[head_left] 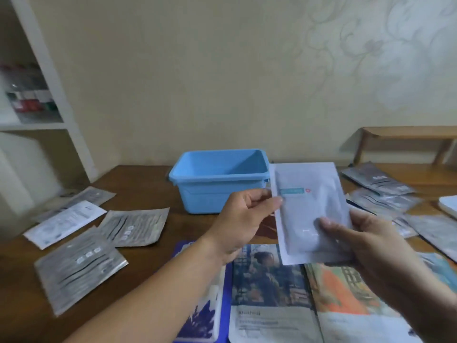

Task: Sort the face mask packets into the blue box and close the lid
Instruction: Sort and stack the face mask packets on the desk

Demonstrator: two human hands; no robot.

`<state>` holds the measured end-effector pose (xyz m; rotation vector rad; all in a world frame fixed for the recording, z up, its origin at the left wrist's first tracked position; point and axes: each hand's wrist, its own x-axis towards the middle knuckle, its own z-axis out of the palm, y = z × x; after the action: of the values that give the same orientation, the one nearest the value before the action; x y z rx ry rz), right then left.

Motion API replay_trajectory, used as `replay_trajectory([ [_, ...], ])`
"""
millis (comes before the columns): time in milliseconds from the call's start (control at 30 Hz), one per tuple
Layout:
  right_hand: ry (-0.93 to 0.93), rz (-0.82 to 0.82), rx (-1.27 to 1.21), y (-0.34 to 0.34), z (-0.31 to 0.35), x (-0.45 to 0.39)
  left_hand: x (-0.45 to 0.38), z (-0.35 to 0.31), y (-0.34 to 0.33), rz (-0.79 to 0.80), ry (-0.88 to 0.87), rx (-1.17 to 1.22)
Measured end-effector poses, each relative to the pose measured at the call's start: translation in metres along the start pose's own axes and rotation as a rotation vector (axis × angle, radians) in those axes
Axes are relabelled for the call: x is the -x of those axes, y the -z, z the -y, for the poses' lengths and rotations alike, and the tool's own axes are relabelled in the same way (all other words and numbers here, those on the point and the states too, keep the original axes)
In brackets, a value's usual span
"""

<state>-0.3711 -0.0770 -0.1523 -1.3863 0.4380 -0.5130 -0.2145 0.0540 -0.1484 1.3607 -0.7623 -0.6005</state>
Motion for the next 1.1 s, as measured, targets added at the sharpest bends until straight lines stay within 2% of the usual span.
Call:
replay_trajectory([
  [100,-0.014,0.048,0.054,-0.037,-0.009,0.003,0.016,0.003,0.035,-0.073,-0.041,-0.08],
  [267,0.041,0.123,0.3,-0.09,-0.014,0.001,0.058,-0.001,0.104,-0.085,0.105,-0.154],
  [467,0.119,0.451,0.709,-0.173,-0.028,0.0,0.126,-0.006,0.188,-0.191,0.253,-0.362],
  [567,0.157,0.564,0.913,-0.21,-0.044,-0.001,0.151,0.0,0.214,-0.273,0.314,-0.56],
  [733,0.169,0.621,1.129,-0.24,-0.064,-0.005,0.17,0.024,0.231,-0.334,0.213,-0.806],
  [833,0.198,0.613,1.231,-0.249,-0.069,-0.003,0.173,0.035,0.238,-0.377,0.148,-0.902],
  [900,0.226,0.587,1.318,-0.253,-0.069,0.0,0.175,0.04,0.241,-0.399,0.052,-1.062],
  [1000,0.383,0.488,1.41,-0.254,-0.067,0.01,0.178,0.047,0.258,-0.448,-0.124,-1.324],
  [1100,0.562,0.532,1.355,-0.258,-0.07,0.02,0.175,0.052,0.279,-0.343,-0.059,-1.374],
])
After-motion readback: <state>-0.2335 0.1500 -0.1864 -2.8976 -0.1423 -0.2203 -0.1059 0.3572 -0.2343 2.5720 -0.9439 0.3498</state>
